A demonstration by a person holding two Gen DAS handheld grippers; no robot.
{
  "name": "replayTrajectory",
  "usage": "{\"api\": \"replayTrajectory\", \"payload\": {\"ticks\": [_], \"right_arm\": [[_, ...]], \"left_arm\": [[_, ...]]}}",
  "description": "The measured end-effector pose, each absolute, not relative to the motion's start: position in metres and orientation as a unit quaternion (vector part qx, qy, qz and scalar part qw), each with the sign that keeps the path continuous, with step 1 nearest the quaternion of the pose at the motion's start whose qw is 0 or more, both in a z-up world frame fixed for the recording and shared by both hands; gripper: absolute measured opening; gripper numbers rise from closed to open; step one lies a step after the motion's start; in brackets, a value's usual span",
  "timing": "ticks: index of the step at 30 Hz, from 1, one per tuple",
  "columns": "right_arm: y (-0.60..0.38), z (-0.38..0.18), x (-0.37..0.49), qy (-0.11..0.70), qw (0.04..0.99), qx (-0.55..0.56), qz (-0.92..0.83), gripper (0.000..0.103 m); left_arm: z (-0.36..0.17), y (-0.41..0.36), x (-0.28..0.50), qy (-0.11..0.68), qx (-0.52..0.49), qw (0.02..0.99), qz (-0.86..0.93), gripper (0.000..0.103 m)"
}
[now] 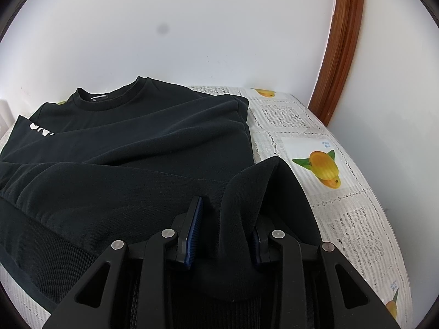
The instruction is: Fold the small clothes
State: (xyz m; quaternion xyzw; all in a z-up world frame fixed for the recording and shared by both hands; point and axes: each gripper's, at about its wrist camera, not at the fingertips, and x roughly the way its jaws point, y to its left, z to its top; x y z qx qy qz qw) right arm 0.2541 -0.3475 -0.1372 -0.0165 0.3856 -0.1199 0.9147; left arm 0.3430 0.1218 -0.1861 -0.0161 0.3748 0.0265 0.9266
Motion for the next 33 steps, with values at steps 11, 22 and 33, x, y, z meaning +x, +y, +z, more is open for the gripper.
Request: {"api": "replayTrajectory", "payload": {"ticks": [11, 22, 33], "right_arm": [[-0.348, -0.137, 0.254, 0.386, 0.915, -0.017, -0.12, 0.03], [-0.348, -0.137, 0.254, 0.386, 0.915, -0.017, -0.119, 0.031], [-0.354, -0.134, 0.25, 0.378, 0.919, 0.002, -0.108, 0.033]], "left_arm": [[-0.186, 0.122, 0.343, 0.375, -0.017, 0.927, 0.026, 0.034], [-0.186, 0.122, 0.344, 0.375, -0.02, 0.927, 0.025, 0.034], [-0.185, 0.135, 0.34, 0.37, -0.062, 0.927, 0.006, 0.048]]}}
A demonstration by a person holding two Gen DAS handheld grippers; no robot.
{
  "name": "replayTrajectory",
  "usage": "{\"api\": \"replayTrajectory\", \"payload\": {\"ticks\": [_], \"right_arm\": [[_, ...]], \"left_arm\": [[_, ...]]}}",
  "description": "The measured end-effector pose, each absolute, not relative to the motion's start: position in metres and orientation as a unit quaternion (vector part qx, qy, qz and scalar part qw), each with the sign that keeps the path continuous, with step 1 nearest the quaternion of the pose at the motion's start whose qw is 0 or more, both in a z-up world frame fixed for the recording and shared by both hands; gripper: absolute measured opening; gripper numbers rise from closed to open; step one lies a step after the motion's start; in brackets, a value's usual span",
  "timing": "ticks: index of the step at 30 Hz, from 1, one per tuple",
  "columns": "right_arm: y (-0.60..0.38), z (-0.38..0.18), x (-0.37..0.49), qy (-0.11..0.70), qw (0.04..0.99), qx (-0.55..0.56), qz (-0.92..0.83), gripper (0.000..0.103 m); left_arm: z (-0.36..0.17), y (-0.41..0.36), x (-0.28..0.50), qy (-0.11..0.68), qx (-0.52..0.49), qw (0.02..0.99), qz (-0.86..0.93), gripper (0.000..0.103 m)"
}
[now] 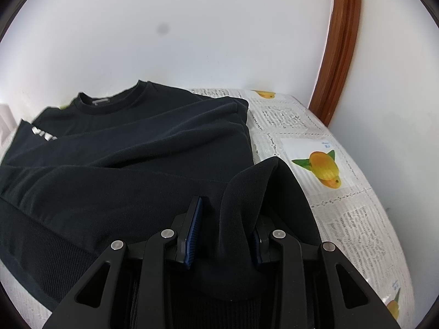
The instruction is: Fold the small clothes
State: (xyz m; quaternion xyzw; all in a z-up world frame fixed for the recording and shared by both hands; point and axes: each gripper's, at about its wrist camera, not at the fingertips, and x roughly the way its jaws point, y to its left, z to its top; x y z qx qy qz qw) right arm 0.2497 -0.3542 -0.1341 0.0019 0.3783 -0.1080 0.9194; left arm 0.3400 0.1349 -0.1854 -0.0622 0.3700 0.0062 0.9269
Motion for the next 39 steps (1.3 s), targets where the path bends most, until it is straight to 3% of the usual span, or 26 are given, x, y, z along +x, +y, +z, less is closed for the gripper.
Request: {"api": "replayTrajectory", "payload": {"ticks": [2, 4, 7, 18, 28, 29, 31, 33, 35, 39], "right_arm": [[-0.359, -0.129, 0.246, 0.386, 0.918, 0.017, -0.089, 0.037], [-0.365, -0.119, 0.235, 0.393, 0.916, 0.03, -0.071, 0.054], [-0.374, -0.098, 0.205, 0.367, 0.927, 0.043, -0.065, 0.06], [-0.409, -0.101, 0.143, 0.373, 0.92, 0.047, -0.109, 0.06], [-0.419, -0.134, 0.168, 0.407, 0.904, 0.109, -0.078, 0.059], [-0.419, -0.138, 0.172, 0.411, 0.901, 0.114, -0.076, 0.057], [-0.416, -0.142, 0.175, 0.413, 0.9, 0.123, -0.058, 0.033], [-0.41, -0.142, 0.174, 0.408, 0.904, 0.112, -0.06, 0.026], [-0.404, -0.14, 0.17, 0.405, 0.907, 0.094, -0.062, 0.019], [-0.404, -0.133, 0.16, 0.402, 0.908, 0.101, -0.06, 0.014]], "left_arm": [[-0.184, 0.139, 0.335, 0.374, -0.073, 0.925, -0.005, 0.059], [-0.179, 0.148, 0.323, 0.374, -0.096, 0.922, -0.028, 0.061], [-0.172, 0.159, 0.304, 0.373, -0.107, 0.921, -0.026, 0.064], [-0.183, 0.185, 0.25, 0.412, -0.091, 0.906, -0.024, 0.065], [-0.198, 0.187, 0.277, 0.424, -0.114, 0.898, -0.043, 0.064], [-0.198, 0.187, 0.278, 0.423, -0.123, 0.897, -0.045, 0.062], [-0.197, 0.185, 0.28, 0.424, -0.127, 0.895, -0.047, 0.052], [-0.198, 0.182, 0.279, 0.424, -0.119, 0.897, -0.044, 0.028], [-0.195, 0.179, 0.276, 0.421, -0.113, 0.898, -0.053, 0.017], [-0.188, 0.175, 0.263, 0.417, -0.1, 0.902, -0.055, 0.014]]}}
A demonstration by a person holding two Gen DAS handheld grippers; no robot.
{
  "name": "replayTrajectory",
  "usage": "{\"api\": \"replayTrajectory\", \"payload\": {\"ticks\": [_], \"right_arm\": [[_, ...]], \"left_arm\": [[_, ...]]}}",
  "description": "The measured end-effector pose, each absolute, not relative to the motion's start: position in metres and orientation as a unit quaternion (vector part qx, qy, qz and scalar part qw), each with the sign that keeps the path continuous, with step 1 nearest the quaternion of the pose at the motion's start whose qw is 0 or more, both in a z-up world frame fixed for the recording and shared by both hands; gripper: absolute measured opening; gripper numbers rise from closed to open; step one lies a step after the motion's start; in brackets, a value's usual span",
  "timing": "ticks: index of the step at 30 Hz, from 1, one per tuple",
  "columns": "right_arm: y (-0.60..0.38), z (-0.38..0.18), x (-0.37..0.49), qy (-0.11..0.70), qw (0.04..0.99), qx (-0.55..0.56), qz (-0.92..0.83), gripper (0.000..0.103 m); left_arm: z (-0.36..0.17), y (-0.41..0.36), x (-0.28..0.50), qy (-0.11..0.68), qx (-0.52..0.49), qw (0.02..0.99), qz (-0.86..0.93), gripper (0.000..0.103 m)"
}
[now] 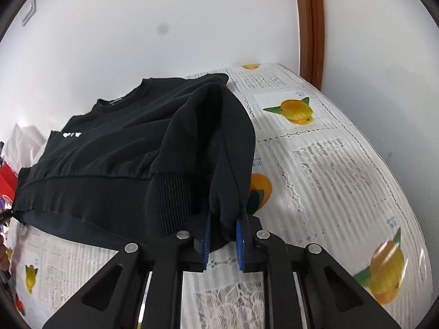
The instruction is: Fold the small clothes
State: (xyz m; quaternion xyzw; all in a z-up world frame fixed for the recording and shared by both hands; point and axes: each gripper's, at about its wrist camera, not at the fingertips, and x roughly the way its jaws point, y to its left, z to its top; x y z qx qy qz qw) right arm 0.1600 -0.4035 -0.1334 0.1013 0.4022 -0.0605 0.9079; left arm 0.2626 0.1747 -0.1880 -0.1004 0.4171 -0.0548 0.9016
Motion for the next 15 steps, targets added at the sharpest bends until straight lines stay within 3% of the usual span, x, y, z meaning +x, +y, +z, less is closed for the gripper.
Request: {"api": "replayTrajectory", "payload": {"ticks": [15], "right_arm": [[-0.392, -0.127, 0.058, 0.396, 0.911, 0.083, -0.08, 0.014]], "left_arm": [[-0.188, 0.176, 0.157, 0.424, -0.087, 0.9, -0.062, 0.014]]}}
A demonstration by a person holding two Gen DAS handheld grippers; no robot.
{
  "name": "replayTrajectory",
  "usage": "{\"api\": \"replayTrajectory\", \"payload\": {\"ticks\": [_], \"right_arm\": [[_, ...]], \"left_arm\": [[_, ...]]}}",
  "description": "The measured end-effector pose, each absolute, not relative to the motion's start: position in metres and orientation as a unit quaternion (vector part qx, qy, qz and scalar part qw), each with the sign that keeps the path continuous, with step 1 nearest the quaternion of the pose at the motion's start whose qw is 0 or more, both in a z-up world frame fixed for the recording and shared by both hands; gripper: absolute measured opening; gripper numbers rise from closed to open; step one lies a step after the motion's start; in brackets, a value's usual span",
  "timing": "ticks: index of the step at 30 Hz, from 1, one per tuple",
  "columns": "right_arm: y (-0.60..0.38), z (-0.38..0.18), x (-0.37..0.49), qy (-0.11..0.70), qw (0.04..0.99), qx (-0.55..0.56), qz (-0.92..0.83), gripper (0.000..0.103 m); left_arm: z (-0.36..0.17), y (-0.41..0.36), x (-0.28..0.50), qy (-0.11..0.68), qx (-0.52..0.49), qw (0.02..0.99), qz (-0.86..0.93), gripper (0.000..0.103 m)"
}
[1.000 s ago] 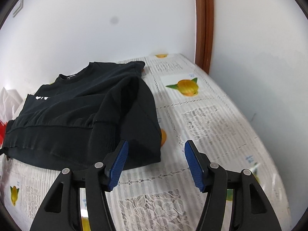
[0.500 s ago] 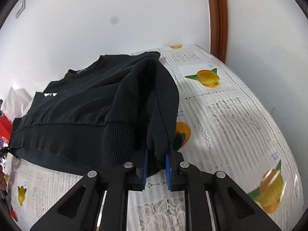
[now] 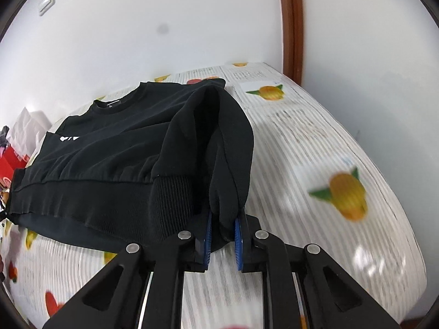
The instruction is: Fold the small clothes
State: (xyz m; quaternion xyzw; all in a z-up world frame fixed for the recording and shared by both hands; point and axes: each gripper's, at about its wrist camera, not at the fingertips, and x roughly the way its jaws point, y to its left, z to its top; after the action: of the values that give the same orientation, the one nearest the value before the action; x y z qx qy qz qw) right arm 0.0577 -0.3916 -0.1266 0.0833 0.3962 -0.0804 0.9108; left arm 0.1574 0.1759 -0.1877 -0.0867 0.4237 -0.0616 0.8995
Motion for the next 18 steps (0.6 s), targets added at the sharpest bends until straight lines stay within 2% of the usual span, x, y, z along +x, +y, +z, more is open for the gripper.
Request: {"api": "replayTrajectory", "payload": {"ticks": [8, 18], "right_arm": [[-0.391, -0.128, 0.008, 0.391, 0.912, 0.08, -0.088, 0.014], [-0.37, -0.093, -0.022, 0.356, 0.928, 0.043, -0.102, 0.029]], "left_arm": [[-0.189, 0.172, 0.119, 0.421, -0.075, 0.902, -0.06, 0.016], [-0.162, 0.174, 0.093, 0.384, -0.085, 0.915, -0.084, 0.037]]}}
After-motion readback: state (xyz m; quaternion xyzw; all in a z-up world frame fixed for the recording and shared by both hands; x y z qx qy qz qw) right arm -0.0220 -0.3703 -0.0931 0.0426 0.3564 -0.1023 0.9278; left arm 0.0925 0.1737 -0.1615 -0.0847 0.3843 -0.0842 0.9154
